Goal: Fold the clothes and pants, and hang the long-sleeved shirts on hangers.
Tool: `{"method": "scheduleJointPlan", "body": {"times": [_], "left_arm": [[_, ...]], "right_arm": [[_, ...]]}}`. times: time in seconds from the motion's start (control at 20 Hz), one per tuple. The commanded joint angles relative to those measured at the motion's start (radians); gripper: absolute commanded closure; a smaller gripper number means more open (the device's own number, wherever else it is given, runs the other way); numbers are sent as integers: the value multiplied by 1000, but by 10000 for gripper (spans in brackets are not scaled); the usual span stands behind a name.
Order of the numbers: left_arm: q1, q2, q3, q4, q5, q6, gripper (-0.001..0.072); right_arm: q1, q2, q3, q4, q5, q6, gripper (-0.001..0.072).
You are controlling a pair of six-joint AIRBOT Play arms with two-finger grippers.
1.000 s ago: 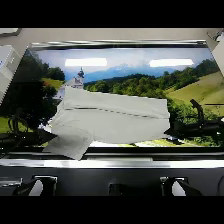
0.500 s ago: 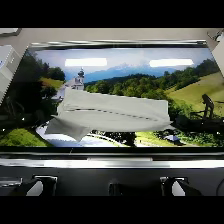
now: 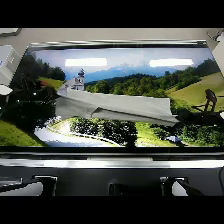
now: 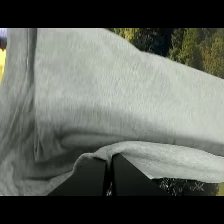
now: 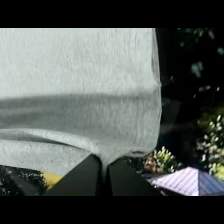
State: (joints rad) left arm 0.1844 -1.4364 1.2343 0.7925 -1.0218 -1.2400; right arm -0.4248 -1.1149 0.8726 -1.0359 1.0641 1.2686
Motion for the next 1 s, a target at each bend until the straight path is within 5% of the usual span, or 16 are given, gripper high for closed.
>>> {"method": "scheduleJointPlan", "body": {"times": [0.0, 0.45, 0.95], "left_arm": [[-16, -88, 105, 1, 10, -18, 694], [-18, -150, 115, 1, 41, -21, 694], [-36, -240, 119, 0, 101, -20, 694]], "right_arm": [[60, -71, 78, -50, -46, 0, 678], [188, -294, 276, -224, -109, 218, 677], [188, -412, 285, -169, -200, 220, 675]]}}
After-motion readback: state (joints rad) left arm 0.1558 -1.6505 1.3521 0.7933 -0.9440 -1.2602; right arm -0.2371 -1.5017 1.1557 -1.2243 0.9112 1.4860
